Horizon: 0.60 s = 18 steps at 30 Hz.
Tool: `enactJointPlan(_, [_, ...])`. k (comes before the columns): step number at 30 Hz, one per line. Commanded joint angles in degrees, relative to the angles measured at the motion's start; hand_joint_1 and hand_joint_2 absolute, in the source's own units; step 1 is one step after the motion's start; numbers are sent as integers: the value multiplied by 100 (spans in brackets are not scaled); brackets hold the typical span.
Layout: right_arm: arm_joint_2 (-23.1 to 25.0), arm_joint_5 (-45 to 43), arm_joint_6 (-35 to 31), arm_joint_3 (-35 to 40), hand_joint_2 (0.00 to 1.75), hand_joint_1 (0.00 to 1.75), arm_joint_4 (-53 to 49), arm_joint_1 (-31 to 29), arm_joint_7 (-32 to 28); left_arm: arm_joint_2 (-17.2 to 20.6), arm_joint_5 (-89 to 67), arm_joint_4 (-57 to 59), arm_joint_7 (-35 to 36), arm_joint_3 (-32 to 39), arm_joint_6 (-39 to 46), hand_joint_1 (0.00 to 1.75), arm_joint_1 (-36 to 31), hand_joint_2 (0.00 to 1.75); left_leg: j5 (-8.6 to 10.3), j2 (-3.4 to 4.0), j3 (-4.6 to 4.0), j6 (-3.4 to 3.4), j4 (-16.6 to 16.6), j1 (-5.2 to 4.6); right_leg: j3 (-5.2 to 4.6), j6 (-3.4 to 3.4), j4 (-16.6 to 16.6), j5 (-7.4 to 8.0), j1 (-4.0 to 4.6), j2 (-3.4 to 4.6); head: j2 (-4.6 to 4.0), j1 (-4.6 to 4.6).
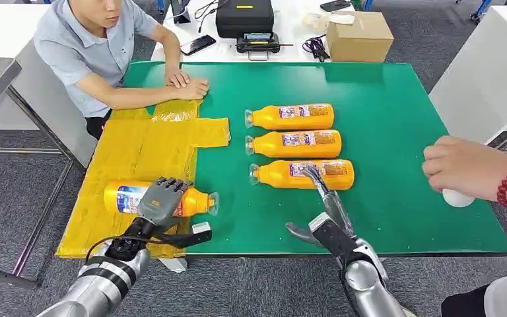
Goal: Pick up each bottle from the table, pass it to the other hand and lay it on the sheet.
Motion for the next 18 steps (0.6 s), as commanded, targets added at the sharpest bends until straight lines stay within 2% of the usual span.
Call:
enactJointPlan(1, [98, -14, 116, -94, 175, 0, 622, -345, -10, -23, 195, 1271, 182, -109, -902, 0, -549, 175, -2, 7, 14, -7, -2, 5, 14, -9, -3, 0, 5, 5, 0, 0])
enactJointPlan(11, [59, 30, 113, -161, 175, 0, 579, -302, 12, -99, 449, 1405, 186, 57, -1519, 0, -486, 175, -1, 20, 72, -10, -10, 4, 70, -15, -9, 5, 5, 17, 0, -2])
enactJointPlan(18, [52, 47, 114, -169, 175, 0, 556, -295, 17, -107, 466, 1417, 181, 48, -1639, 0, -463, 175, -2, 17, 95, -8, -12, 2, 93, -13, -11, 3, 4, 14, 0, 0])
